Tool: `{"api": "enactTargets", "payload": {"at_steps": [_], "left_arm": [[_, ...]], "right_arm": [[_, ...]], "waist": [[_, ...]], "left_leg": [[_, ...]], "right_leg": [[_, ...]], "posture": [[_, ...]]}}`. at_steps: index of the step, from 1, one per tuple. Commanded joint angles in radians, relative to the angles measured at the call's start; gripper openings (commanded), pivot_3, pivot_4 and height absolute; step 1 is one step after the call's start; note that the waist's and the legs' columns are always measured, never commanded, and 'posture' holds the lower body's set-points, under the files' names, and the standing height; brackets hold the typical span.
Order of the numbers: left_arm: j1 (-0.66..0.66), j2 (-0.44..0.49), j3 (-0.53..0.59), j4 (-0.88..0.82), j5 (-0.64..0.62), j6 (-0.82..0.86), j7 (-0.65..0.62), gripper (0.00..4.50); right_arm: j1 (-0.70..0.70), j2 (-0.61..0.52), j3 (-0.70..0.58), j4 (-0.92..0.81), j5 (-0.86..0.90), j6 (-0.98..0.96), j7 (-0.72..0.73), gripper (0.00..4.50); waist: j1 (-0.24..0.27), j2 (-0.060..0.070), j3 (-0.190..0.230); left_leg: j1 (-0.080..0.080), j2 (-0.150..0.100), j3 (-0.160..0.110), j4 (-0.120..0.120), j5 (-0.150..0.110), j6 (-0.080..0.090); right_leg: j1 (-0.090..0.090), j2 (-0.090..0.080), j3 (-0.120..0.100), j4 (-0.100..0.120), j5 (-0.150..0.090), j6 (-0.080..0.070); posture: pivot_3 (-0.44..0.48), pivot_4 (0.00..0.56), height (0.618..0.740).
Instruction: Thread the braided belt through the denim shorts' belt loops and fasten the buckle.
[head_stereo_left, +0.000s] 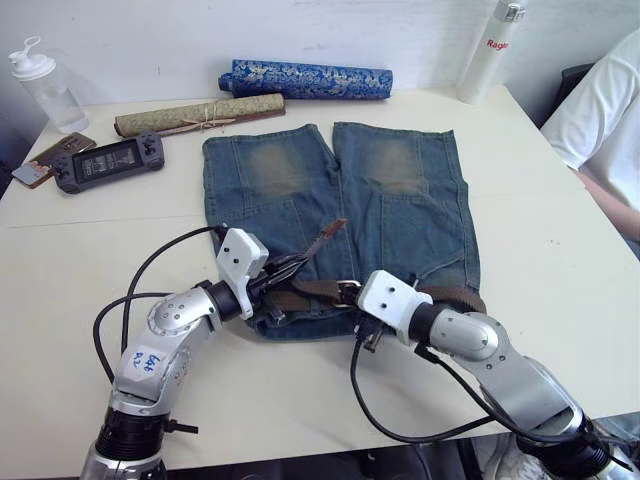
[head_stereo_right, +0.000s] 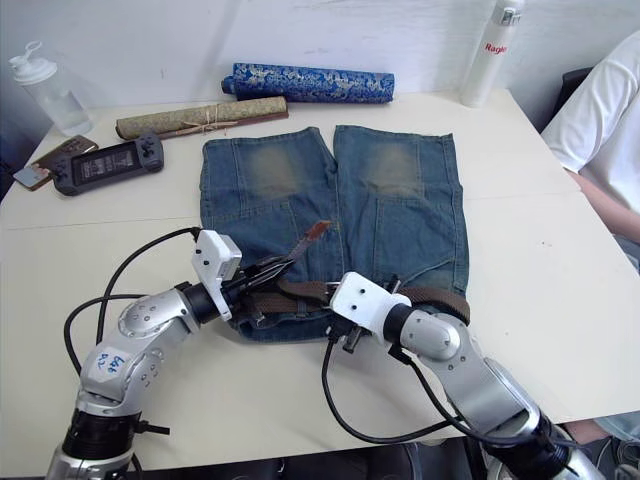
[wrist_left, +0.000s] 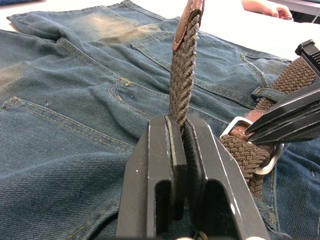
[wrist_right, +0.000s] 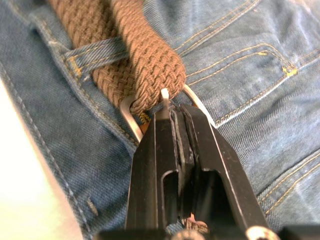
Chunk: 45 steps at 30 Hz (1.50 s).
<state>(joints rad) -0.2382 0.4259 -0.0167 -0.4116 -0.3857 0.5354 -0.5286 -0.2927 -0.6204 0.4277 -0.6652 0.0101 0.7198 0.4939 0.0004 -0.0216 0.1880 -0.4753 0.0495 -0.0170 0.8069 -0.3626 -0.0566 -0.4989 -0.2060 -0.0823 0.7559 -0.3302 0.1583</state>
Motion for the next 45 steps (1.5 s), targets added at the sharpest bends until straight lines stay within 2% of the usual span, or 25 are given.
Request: {"api": "enactTargets", "payload": {"at_steps": [1, 5, 9, 13, 16, 18, 22, 26, 29, 35, 45], "left_arm": [[-0.038, 0.010, 0.006, -0.002, -0.007, 0.000, -0.015, 0.00], [-0.077, 0.037, -0.003, 0.015, -0.023, 0.000, -0.074, 0.00], [-0.129, 0.115, 0.000, 0.011, -0.076, 0.020, -0.209, 0.00], [-0.236, 0.242, -0.005, 0.047, -0.113, 0.008, -0.411, 0.00], [-0.341, 0.288, -0.021, 0.116, -0.135, 0.006, -0.533, 0.00], [-0.418, 0.286, -0.032, 0.187, -0.143, 0.001, -0.588, 0.00], [-0.574, 0.212, -0.051, 0.356, -0.136, -0.025, -0.627, 0.00], [-0.758, 0.032, -0.104, 0.628, -0.059, -0.132, -0.594, 0.00], [-0.827, -0.090, -0.165, 0.758, 0.011, -0.255, -0.602, 0.00], [-1.000, -0.327, -0.218, 1.135, 0.158, -0.527, -0.581, 0.00], [-1.195, -0.558, -0.160, 1.367, 0.192, -0.682, -0.591, 0.00]], "right_arm": [[-0.010, -0.033, 0.084, 0.009, -0.071, -0.010, 0.042, 0.09], [-0.053, -0.039, 0.140, 0.049, -0.119, 0.026, 0.082, 0.09], [-0.079, -0.026, 0.159, 0.045, -0.107, 0.132, 0.127, 0.09], [-0.125, -0.027, 0.187, 0.057, -0.089, 0.248, 0.172, 0.09], [-0.161, -0.031, 0.214, 0.066, -0.080, 0.312, 0.207, 0.09], [-0.182, -0.032, 0.232, 0.072, -0.081, 0.330, 0.219, 0.09], [-0.219, -0.032, 0.265, 0.083, -0.092, 0.336, 0.233, 0.09], [-0.245, -0.041, 0.293, 0.088, -0.103, 0.331, 0.247, 0.09], [-0.247, -0.040, 0.312, 0.093, -0.106, 0.325, 0.252, 0.09], [-0.248, -0.050, 0.341, 0.097, -0.130, 0.278, 0.274, 0.09], [-0.227, -0.057, 0.338, 0.101, -0.150, 0.227, 0.308, 0.09]], "waist": [[-0.001, 0.000, 0.000], [-0.002, 0.000, 0.000], [-0.002, -0.001, -0.001], [-0.003, -0.001, -0.001], [-0.002, -0.001, -0.001], [-0.002, -0.001, -0.002], [-0.002, -0.002, -0.002], [-0.005, -0.002, -0.002], [-0.004, -0.003, -0.002], [0.001, -0.003, -0.002], [0.021, -0.004, -0.002]], "left_leg": [[0.000, 0.000, 0.000, 0.000, 0.000, 0.000], [0.001, 0.000, 0.000, 0.000, 0.000, 0.000], [0.001, 0.000, 0.000, 0.000, 0.000, 0.000], [0.001, 0.000, 0.000, 0.000, 0.000, 0.000], [0.002, 0.001, 0.000, 0.000, 0.000, 0.000], [0.002, 0.001, 0.000, 0.000, 0.000, 0.000], [0.001, 0.001, -0.001, 0.000, 0.000, 0.000], [0.001, 0.001, -0.001, 0.000, 0.000, 0.000], [0.000, 0.001, 0.000, 0.000, 0.000, 0.001], [0.001, 0.000, 0.000, 0.001, 0.001, 0.001], [0.000, 0.000, 0.000, 0.000, 0.001, 0.001]], "right_leg": [[0.000, 0.000, 0.000, 0.000, 0.000, 0.000], [0.000, 0.000, 0.000, 0.000, 0.000, 0.000], [0.000, 0.000, 0.000, 0.000, 0.000, 0.000], [0.000, 0.000, 0.000, 0.001, 0.000, -0.001], [0.001, 0.001, -0.001, 0.001, -0.001, -0.002], [0.001, 0.001, -0.001, 0.001, -0.001, -0.002], [0.001, 0.001, -0.001, 0.001, -0.001, -0.002], [0.001, 0.001, -0.001, 0.002, -0.001, -0.002], [0.000, 0.001, -0.001, 0.002, 0.000, -0.001], [0.002, 0.001, -0.001, 0.000, 0.001, 0.001], [0.004, 0.001, -0.001, -0.006, 0.005, 0.003]], "posture": [[0.000, 0.150, 0.645], [0.000, 0.150, 0.645], [0.000, 0.150, 0.645], [0.000, 0.150, 0.645], [0.000, 0.150, 0.645], [0.000, 0.150, 0.645], [0.000, 0.150, 0.645], [0.000, 0.150, 0.645], [0.000, 0.150, 0.645], [0.000, 0.150, 0.645], [0.000, 0.150, 0.645]]}}
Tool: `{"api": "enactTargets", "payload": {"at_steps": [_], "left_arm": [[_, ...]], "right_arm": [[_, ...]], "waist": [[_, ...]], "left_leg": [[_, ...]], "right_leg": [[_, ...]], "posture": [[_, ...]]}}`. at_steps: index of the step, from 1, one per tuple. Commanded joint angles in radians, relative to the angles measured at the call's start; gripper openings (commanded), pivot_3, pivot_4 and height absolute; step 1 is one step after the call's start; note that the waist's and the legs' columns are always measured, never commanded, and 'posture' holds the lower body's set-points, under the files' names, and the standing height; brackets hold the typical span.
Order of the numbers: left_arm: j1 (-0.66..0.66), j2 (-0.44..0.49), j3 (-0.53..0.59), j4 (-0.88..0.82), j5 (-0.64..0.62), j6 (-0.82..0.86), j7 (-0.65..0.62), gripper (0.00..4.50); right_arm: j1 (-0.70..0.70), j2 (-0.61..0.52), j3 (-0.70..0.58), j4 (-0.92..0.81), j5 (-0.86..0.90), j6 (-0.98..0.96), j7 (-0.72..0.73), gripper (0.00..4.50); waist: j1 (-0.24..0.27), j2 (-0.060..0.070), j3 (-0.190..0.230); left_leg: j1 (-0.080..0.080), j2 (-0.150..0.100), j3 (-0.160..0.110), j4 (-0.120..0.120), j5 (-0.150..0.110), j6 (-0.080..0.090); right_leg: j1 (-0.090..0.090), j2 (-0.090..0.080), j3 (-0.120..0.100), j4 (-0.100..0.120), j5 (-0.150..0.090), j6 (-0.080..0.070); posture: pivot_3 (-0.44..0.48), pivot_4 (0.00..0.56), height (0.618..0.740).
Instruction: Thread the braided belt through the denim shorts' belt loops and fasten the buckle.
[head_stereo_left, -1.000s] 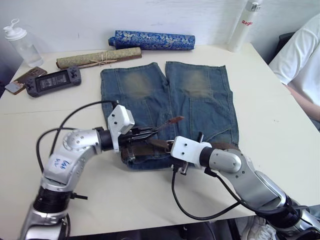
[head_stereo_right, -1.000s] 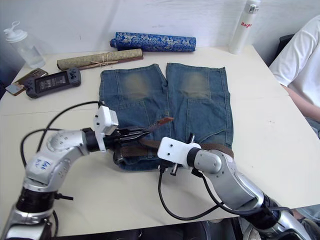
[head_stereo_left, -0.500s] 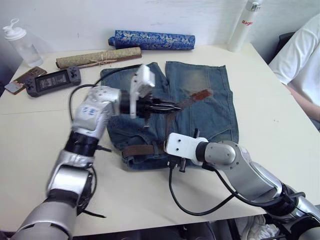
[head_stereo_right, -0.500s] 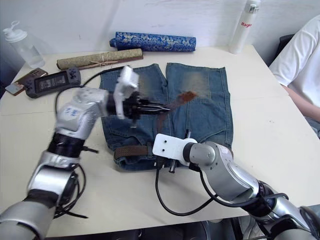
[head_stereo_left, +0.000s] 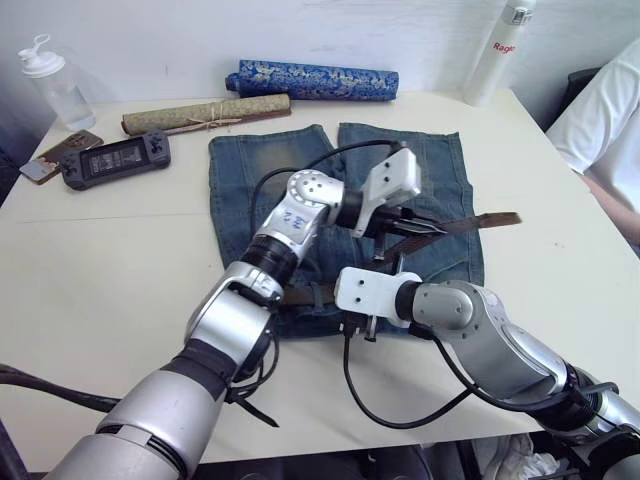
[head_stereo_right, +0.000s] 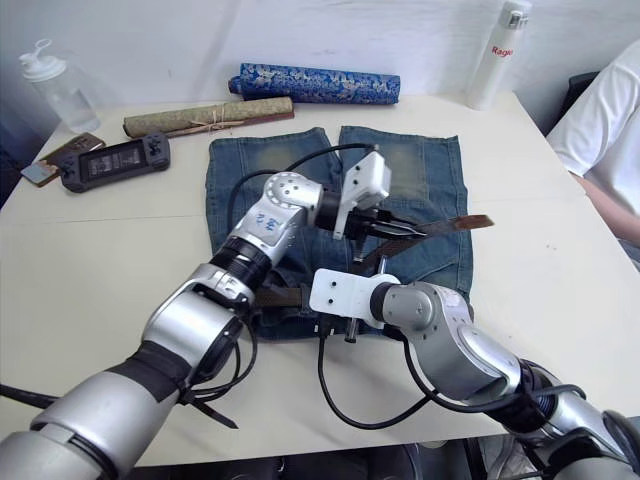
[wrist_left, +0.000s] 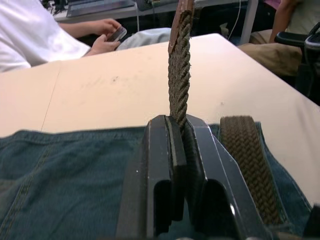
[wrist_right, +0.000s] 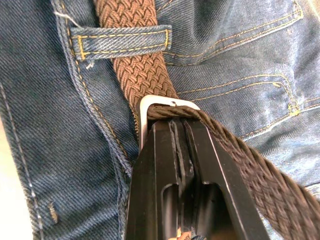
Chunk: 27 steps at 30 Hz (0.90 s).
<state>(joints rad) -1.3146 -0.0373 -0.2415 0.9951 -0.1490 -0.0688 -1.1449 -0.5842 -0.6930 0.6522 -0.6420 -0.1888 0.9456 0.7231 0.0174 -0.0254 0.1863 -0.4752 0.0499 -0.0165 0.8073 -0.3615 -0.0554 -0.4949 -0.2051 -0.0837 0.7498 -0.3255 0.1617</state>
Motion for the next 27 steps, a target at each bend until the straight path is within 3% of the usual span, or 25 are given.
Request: {"api": "enactTargets", "payload": {"at_steps": [1, 7, 11, 18, 20, 23, 27], "left_arm": [[-0.131, -0.113, 0.072, -0.037, -0.050, -0.080, 0.024, 0.00], [-0.139, -0.155, 0.095, -0.031, -0.044, -0.094, 0.008, 0.00], [-0.078, -0.112, 0.098, -0.084, -0.039, -0.074, -0.008, 0.00], [0.101, 0.083, 0.120, -0.250, 0.005, -0.034, 0.068, 0.00], [0.201, 0.184, 0.112, -0.346, 0.051, -0.051, 0.095, 0.00], [0.355, 0.312, 0.112, -0.523, 0.084, -0.039, 0.119, 0.00], [0.496, 0.412, 0.103, -0.699, 0.121, -0.028, 0.167, 0.00]], "right_arm": [[0.069, 0.018, 0.110, 0.078, 0.048, -0.001, 0.080, 0.09], [0.086, 0.024, 0.101, 0.079, 0.042, -0.008, 0.086, 0.09], [0.094, 0.033, 0.092, 0.082, 0.038, -0.008, 0.087, 0.09], [0.110, 0.041, 0.063, 0.083, 0.021, -0.005, 0.071, 0.09], [0.116, 0.056, 0.028, 0.080, 0.017, 0.005, 0.047, 0.09], [0.126, 0.095, -0.049, 0.070, 0.014, 0.021, 0.002, 0.09], [0.152, 0.180, -0.190, 0.037, 0.044, 0.059, -0.054, 0.09]], "waist": [[0.006, 0.000, 0.000], [0.010, 0.000, 0.000], [0.009, 0.000, 0.000], [-0.005, 0.001, -0.001], [-0.009, 0.001, -0.001], [-0.023, 0.002, -0.001], [-0.019, 0.002, -0.001]], "left_leg": [[0.000, 0.000, 0.000, 0.000, 0.000, 0.000], [0.000, 0.000, 0.000, 0.000, 0.000, 0.000], [0.000, 0.000, 0.000, 0.000, 0.000, 0.000], [0.002, 0.000, 0.000, -0.003, 0.000, 0.000], [0.002, 0.000, 0.000, -0.003, 0.001, 0.000], [0.003, 0.000, 0.000, -0.004, 0.001, -0.001], [0.003, 0.000, 0.000, -0.003, 0.001, -0.001]], "right_leg": [[0.000, 0.000, 0.000, -0.001, 0.001, 0.000], [0.001, 0.000, 0.000, -0.003, 0.002, 0.001], [0.002, 0.000, 0.000, -0.006, 0.004, 0.001], [0.003, 0.001, 0.000, -0.008, 0.004, 0.002], [0.003, 0.001, 0.000, -0.008, 0.004, 0.001], [0.005, 0.001, 0.000, -0.009, 0.004, 0.002], [0.005, 0.001, 0.000, -0.009, 0.004, 0.001]], "posture": [[0.000, 0.150, 0.645], [0.000, 0.150, 0.645], [0.000, 0.150, 0.645], [0.000, 0.150, 0.645], [0.000, 0.150, 0.645], [0.000, 0.150, 0.645], [0.000, 0.150, 0.645]]}}
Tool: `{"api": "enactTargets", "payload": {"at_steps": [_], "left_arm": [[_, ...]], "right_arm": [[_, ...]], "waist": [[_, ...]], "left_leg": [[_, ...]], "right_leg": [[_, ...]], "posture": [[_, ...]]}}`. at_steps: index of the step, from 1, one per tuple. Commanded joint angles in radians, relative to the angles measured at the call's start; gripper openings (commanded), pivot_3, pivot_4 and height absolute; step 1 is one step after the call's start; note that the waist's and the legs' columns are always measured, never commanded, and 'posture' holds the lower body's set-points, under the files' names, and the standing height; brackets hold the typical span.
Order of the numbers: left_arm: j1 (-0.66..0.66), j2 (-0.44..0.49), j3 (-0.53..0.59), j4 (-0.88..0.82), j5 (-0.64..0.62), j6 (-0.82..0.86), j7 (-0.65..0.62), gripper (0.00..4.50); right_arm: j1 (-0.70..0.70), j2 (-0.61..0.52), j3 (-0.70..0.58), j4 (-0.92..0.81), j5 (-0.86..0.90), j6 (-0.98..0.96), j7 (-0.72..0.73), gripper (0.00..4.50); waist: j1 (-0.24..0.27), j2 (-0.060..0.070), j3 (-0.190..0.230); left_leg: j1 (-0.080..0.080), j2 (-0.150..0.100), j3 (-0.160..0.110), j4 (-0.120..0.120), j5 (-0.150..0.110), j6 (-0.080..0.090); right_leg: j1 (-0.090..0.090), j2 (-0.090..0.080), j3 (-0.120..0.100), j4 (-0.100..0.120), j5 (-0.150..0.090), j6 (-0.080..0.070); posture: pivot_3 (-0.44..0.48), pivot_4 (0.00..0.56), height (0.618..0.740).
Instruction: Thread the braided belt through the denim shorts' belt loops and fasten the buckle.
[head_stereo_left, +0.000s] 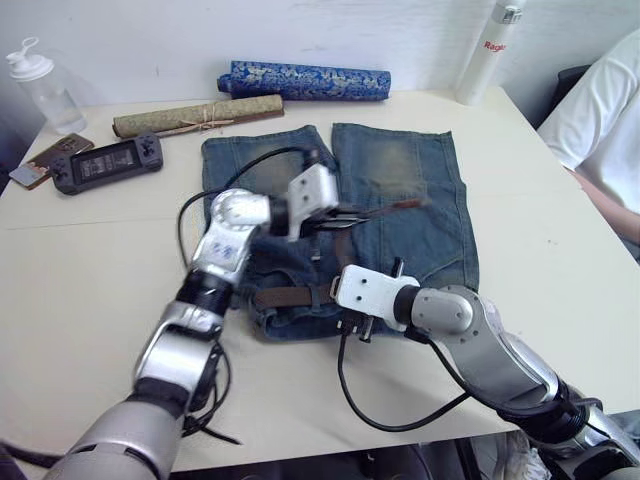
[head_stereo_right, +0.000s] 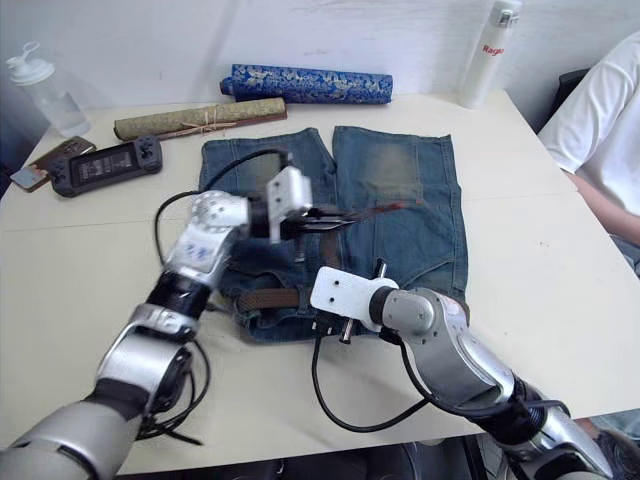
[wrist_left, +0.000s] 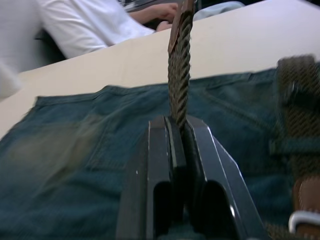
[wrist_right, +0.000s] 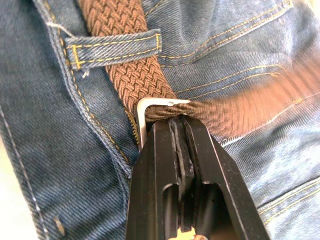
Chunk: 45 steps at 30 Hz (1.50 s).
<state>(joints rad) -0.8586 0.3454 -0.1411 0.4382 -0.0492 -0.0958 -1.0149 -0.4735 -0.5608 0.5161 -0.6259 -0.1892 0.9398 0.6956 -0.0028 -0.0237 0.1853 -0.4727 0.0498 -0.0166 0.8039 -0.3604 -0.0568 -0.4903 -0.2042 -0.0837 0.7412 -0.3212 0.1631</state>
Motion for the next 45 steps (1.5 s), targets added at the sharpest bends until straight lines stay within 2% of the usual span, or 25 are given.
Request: {"api": "enactTargets", "payload": {"at_steps": [1, 7, 14, 17, 19, 22, 25, 30, 39, 40, 41, 42, 43, 45], "left_arm": [[0.075, 0.053, 0.003, -0.183, 0.036, -0.002, 0.051, 0.00], [0.211, 0.118, 0.018, -0.356, 0.050, 0.052, 0.121, 0.00], [0.291, 0.164, 0.036, -0.473, 0.053, 0.085, 0.179, 0.00], [0.319, 0.186, 0.048, -0.511, 0.056, 0.082, 0.195, 0.00], [0.337, 0.203, 0.049, -0.525, 0.057, 0.075, 0.200, 0.00], [0.356, 0.198, 0.047, -0.554, 0.035, 0.081, 0.208, 0.00], [0.354, 0.194, 0.031, -0.562, 0.046, 0.071, 0.208, 0.00], [0.352, 0.196, 0.017, -0.568, 0.052, 0.065, 0.202, 0.00], [0.344, 0.199, -0.005, -0.580, 0.065, 0.036, 0.200, 0.00], [0.344, 0.200, -0.005, -0.581, 0.066, 0.035, 0.201, 0.00], [0.344, 0.199, -0.005, -0.582, 0.066, 0.034, 0.201, 0.00], [0.344, 0.199, -0.005, -0.583, 0.067, 0.031, 0.201, 0.00], [0.343, 0.199, -0.005, -0.584, 0.068, 0.030, 0.202, 0.00], [0.343, 0.198, 0.000, -0.585, 0.067, 0.030, 0.206, 0.00]], "right_arm": [[0.050, 0.070, -0.097, 0.000, 0.062, 0.080, -0.034, 0.09], [0.077, 0.158, -0.267, -0.114, 0.146, 0.170, -0.075, 0.09], [0.109, 0.159, -0.386, -0.242, 0.221, 0.218, -0.112, 0.09], [0.179, 0.133, -0.406, -0.312, 0.271, 0.154, -0.082, 1.00], [0.239, 0.092, -0.393, -0.342, 0.288, 0.080, -0.061, 1.78], [0.284, 0.041, -0.352, -0.309, 0.240, -0.062, -0.096, 3.23], [0.231, -0.029, -0.271, -0.206, 0.089, -0.274, -0.161, 3.23], [0.156, -0.022, -0.232, -0.097, -0.050, -0.416, -0.273, 3.23], [0.111, -0.019, -0.186, -0.004, -0.125, -0.561, -0.235, 3.23], [0.109, -0.014, -0.184, 0.001, -0.130, -0.566, -0.231, 2.85], [0.107, -0.009, -0.185, 0.005, -0.132, -0.569, -0.228, 2.72], [0.107, -0.004, -0.186, 0.008, -0.133, -0.569, -0.225, 2.12], [0.108, 0.001, -0.188, 0.009, -0.133, -0.567, -0.222, 1.95], [0.112, 0.008, -0.190, 0.011, -0.131, -0.565, -0.213, 1.21]], "waist": [[0.003, 0.000, 0.000], [0.004, 0.001, 0.001], [0.000, 0.001, 0.001], [0.001, 0.001, 0.001], [0.001, 0.001, 0.001], [0.002, 0.001, 0.001], [0.000, 0.002, 0.001], [0.001, 0.001, 0.001], [0.001, 0.002, 0.001], [0.001, 0.002, 0.001], [0.001, 0.002, 0.001], [0.002, 0.002, 0.001], [0.002, 0.001, 0.001], [0.002, 0.001, 0.001]], "left_leg": [[0.000, 0.000, 0.000, 0.000, 0.000, 0.000], [-0.003, 0.000, 0.000, 0.000, 0.000, 0.000], [-0.005, 0.000, 0.000, 0.000, 0.000, 0.000], [-0.005, 0.000, 0.000, -0.001, 0.000, 0.000], [-0.005, 0.000, 0.000, -0.001, 0.000, 0.001], [-0.005, 0.000, 0.001, 0.000, 0.000, 0.001], [-0.004, 0.000, 0.001, 0.000, 0.000, 0.001], [-0.004, 0.000, 0.001, 0.000, 0.000, 0.001], [-0.006, 0.000, 0.001, 0.001, 0.000, 0.001], [-0.006, 0.000, 0.001, 0.001, 0.000, 0.001], [-0.006, 0.000, 0.001, 0.001, 0.000, 0.001], [-0.006, 0.000, 0.001, 0.001, 0.000, 0.001], [-0.006, 0.000, 0.001, 0.001, 0.000, 0.001], [-0.006, 0.000, 0.001, 0.001, 0.000, 0.001]], "right_leg": [[0.000, 0.000, 0.000, 0.000, 0.000, 0.000], [-0.003, 0.000, 0.000, 0.000, 0.001, 0.000], [-0.007, 0.000, 0.001, 0.001, 0.001, -0.001], [-0.007, 0.000, 0.001, 0.001, 0.001, -0.001], [-0.007, 0.000, 0.001, 0.001, 0.000, -0.001], [-0.006, 0.000, 0.001, 0.001, 0.001, -0.001], [-0.007, 0.000, 0.001, 0.002, 0.001, -0.001], [-0.007, 0.000, 0.002, 0.002, 0.000, -0.001], [-0.008, 0.000, 0.002, 0.002, 0.000, -0.001], [-0.008, 0.000, 0.002, 0.003, 0.000, -0.001], [-0.008, 0.000, 0.002, 0.003, 0.000, -0.001], [-0.008, 0.000, 0.002, 0.003, 0.000, -0.001], [-0.008, 0.000, 0.002, 0.003, 0.000, -0.001], [-0.008, 0.000, 0.002, 0.003, 0.000, -0.001]], "posture": [[0.000, 0.150, 0.645], [0.000, 0.150, 0.645], [0.000, 0.150, 0.645], [0.000, 0.150, 0.645], [0.000, 0.150, 0.645], [0.000, 0.150, 0.645], [0.000, 0.150, 0.645], [0.000, 0.150, 0.645], [0.000, 0.150, 0.645], [0.000, 0.150, 0.645], [0.000, 0.150, 0.645], [0.000, 0.150, 0.645], [0.000, 0.150, 0.645], [0.000, 0.150, 0.645]]}}
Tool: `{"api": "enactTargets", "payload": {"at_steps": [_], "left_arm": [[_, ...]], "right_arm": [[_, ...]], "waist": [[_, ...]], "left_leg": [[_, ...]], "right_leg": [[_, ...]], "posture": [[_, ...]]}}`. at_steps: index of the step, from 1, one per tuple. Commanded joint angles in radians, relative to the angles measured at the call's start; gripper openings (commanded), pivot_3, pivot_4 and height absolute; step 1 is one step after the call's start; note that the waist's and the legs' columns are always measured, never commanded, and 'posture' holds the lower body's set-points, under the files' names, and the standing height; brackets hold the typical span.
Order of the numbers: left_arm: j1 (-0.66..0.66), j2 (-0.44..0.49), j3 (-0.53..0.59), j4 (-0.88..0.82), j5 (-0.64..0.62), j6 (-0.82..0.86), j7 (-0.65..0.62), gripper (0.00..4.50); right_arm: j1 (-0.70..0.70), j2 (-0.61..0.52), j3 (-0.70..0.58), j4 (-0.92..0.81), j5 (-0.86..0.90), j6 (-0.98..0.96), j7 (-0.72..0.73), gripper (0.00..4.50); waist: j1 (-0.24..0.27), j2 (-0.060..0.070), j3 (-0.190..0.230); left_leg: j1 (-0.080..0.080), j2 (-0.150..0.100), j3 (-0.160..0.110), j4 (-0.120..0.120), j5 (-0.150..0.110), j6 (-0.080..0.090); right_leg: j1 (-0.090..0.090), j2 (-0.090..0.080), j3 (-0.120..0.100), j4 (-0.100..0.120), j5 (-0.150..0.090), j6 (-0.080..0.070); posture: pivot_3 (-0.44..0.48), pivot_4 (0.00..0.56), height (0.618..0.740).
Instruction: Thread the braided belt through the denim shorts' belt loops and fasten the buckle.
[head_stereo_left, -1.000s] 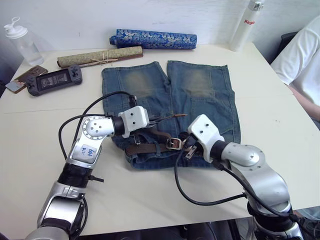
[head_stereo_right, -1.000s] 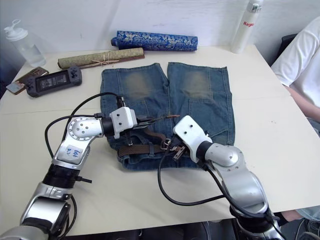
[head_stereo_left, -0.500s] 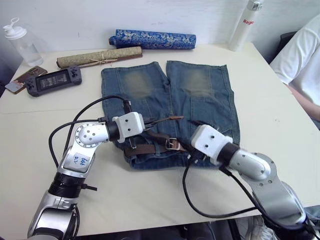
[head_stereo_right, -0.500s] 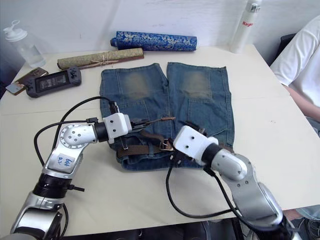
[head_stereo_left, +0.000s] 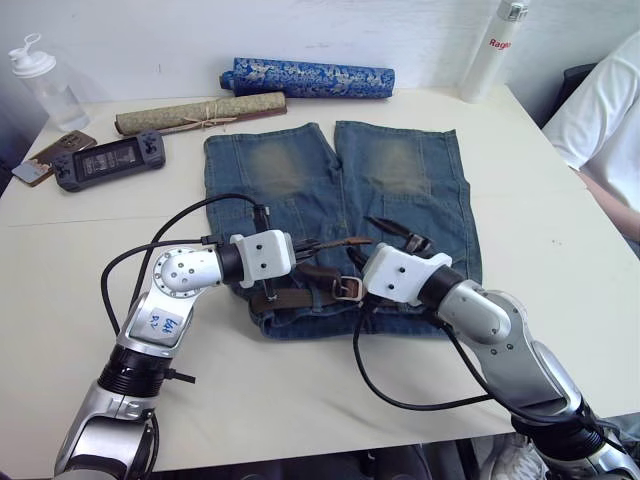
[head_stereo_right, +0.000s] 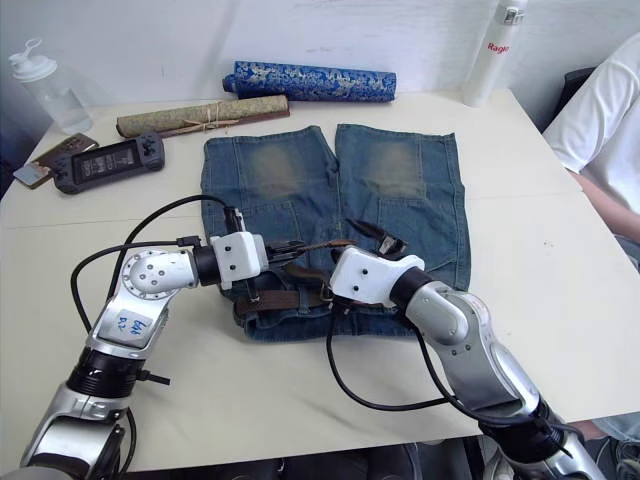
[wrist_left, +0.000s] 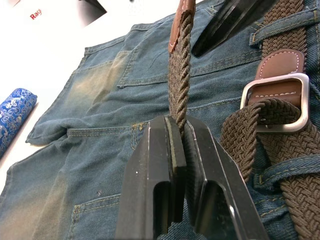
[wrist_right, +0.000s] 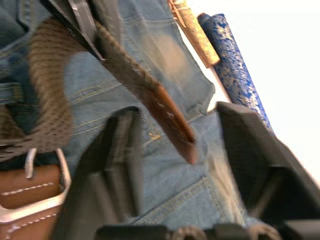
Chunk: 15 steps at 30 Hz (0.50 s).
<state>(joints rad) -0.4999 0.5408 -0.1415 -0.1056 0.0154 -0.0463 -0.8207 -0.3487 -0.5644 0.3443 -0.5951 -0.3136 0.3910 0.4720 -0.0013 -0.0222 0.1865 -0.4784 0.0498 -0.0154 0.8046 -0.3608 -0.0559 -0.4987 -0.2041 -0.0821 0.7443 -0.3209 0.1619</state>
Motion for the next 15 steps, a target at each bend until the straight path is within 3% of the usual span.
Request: {"api": "enactTargets", "payload": {"at_steps": [1, 2, 3, 9, 10, 15], "left_arm": [[-0.018, 0.003, 0.002, -0.039, 0.005, -0.023, 0.014, 0.00], [-0.019, 0.004, 0.003, -0.037, 0.005, -0.027, 0.016, 0.00], [-0.020, 0.002, 0.007, -0.036, 0.002, -0.028, 0.020, 0.41], [-0.022, -0.035, 0.045, -0.075, -0.079, 0.045, 0.043, 2.73], [-0.018, -0.036, 0.051, -0.086, -0.089, 0.050, 0.044, 2.92], [0.008, -0.037, 0.061, -0.116, -0.079, 0.042, 0.074, 2.92]], "right_arm": [[-0.010, 0.013, -0.018, -0.017, -0.008, -0.016, 0.015, 0.75], [-0.008, 0.015, -0.018, -0.015, -0.009, -0.017, 0.019, 0.26], [-0.007, 0.017, -0.018, -0.014, -0.011, -0.019, 0.023, 0.00], [-0.007, 0.019, -0.001, -0.001, -0.020, -0.037, 0.038, 0.00], [-0.009, 0.020, 0.006, 0.003, -0.025, -0.039, 0.040, 0.00], [-0.021, 0.042, 0.025, 0.016, -0.047, -0.041, 0.041, 0.00]], "waist": [[0.000, 0.000, 0.000], [0.000, 0.000, 0.000], [0.000, 0.000, 0.000], [0.000, 0.000, 0.000], [0.000, 0.000, 0.000], [-0.001, 0.000, 0.000]], "left_leg": [[0.000, 0.000, 0.000, 0.000, 0.000, 0.000], [0.000, 0.000, 0.000, 0.000, 0.000, 0.000], [0.000, 0.000, 0.000, 0.000, 0.000, 0.000], [0.000, 0.000, 0.000, 0.000, 0.000, 0.000], [0.000, 0.000, 0.000, 0.000, 0.000, 0.000], [0.000, 0.000, 0.000, 0.001, 0.000, 0.000]], "right_leg": [[0.000, 0.000, 0.000, 0.000, 0.000, 0.000], [0.000, 0.000, 0.000, 0.000, 0.000, 0.000], [0.000, 0.000, 0.000, 0.000, 0.000, 0.000], [0.000, 0.000, 0.000, 0.001, 0.000, 0.000], [0.000, 0.000, 0.000, 0.001, 0.000, 0.000], [0.000, 0.000, 0.000, 0.001, 0.000, 0.000]], "posture": [[0.000, 0.150, 0.645], [0.000, 0.150, 0.645], [0.000, 0.150, 0.645], [0.000, 0.150, 0.645], [0.000, 0.150, 0.645], [0.000, 0.150, 0.645]]}}
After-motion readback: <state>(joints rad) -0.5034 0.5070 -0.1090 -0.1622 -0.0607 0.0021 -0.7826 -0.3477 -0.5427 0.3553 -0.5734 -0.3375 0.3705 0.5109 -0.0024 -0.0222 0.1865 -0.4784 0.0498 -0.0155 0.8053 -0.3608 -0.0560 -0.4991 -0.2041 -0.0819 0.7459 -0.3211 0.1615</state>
